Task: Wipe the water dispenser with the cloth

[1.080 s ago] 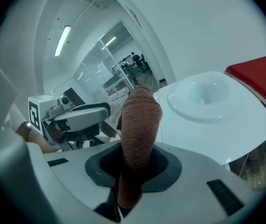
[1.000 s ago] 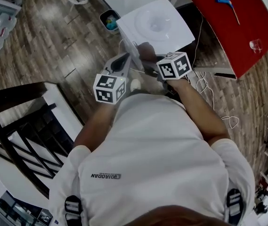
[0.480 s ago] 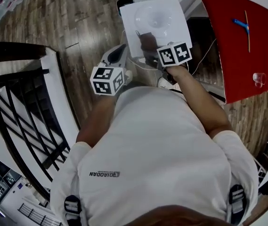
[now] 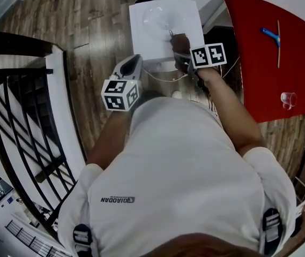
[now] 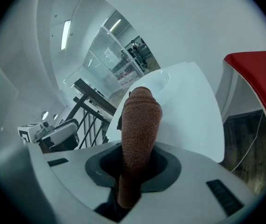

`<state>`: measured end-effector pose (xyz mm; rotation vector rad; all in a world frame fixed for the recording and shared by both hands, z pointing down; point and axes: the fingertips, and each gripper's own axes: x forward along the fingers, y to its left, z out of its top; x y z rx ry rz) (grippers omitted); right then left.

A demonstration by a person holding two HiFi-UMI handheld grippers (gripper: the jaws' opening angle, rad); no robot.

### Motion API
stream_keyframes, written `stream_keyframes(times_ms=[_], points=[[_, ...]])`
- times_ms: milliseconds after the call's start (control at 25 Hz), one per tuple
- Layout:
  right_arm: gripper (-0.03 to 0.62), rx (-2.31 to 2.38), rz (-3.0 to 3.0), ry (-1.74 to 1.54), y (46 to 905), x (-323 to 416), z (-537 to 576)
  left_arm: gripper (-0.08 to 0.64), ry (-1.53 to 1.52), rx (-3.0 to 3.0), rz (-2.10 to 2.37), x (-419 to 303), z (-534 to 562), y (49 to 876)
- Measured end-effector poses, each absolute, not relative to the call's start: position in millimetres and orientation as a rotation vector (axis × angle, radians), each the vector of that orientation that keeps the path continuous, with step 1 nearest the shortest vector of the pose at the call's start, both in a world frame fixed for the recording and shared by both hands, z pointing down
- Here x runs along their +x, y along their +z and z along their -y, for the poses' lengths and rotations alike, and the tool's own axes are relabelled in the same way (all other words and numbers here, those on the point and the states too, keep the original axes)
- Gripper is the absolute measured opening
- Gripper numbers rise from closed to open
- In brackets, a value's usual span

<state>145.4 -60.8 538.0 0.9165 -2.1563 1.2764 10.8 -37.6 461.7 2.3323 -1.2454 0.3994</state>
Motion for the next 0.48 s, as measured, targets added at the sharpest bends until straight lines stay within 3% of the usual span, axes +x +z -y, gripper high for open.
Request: stream_keyframes(times_ms=[480], points=[[0.071, 1.008, 2.146, 1.325, 543.5, 222.0, 71.0, 0.0, 0.37, 2.234, 1.387, 11.2, 4.3, 475.4]])
